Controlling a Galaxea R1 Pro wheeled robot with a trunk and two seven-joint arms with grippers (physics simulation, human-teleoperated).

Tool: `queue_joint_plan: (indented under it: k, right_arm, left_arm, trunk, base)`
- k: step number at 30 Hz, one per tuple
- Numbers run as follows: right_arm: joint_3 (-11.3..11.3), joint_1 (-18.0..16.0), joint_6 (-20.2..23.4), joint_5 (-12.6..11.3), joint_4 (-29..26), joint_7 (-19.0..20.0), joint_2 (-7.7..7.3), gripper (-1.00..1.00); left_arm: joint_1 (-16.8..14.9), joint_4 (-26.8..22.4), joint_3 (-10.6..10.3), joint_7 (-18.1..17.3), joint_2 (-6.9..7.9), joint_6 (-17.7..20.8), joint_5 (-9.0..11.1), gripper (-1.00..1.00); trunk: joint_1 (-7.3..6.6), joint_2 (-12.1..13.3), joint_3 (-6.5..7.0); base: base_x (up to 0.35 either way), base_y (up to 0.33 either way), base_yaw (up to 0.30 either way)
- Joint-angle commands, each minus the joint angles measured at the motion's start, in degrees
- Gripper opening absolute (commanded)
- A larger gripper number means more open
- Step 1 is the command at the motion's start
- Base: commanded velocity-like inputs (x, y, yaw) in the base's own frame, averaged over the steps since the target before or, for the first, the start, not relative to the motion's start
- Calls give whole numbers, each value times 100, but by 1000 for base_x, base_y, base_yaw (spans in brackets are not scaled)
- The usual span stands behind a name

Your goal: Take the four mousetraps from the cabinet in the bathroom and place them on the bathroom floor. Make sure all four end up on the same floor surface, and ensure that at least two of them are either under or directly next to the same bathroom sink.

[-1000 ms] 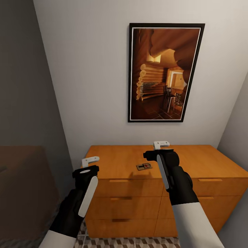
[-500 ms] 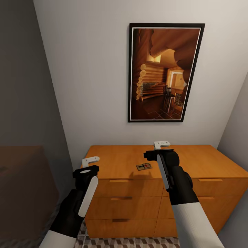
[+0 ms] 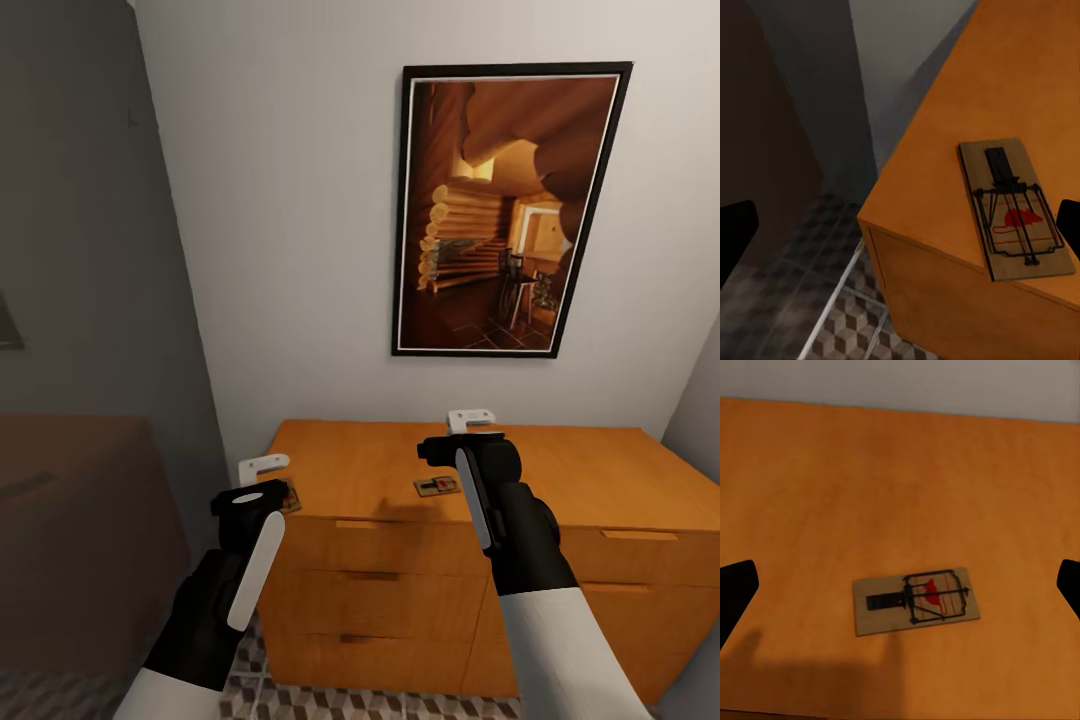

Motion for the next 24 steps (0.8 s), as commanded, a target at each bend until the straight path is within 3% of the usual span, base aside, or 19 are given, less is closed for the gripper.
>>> queue_joint_plan:
  k: [1, 24]
  right_arm:
    - [7, -5, 28, 25, -3, -7, 0, 100]
    - [14, -5, 28, 31, -6, -9, 0, 100]
  left_arm:
    - [-4, -5, -8, 59, 2, 9, 57, 100]
    - [-6, -5, -9, 64, 2, -13, 64, 100]
  trunk:
    - [0, -5, -8]
    - [0, -5, -8]
  base:
    - [0, 0, 49]
    - [0, -36, 11]
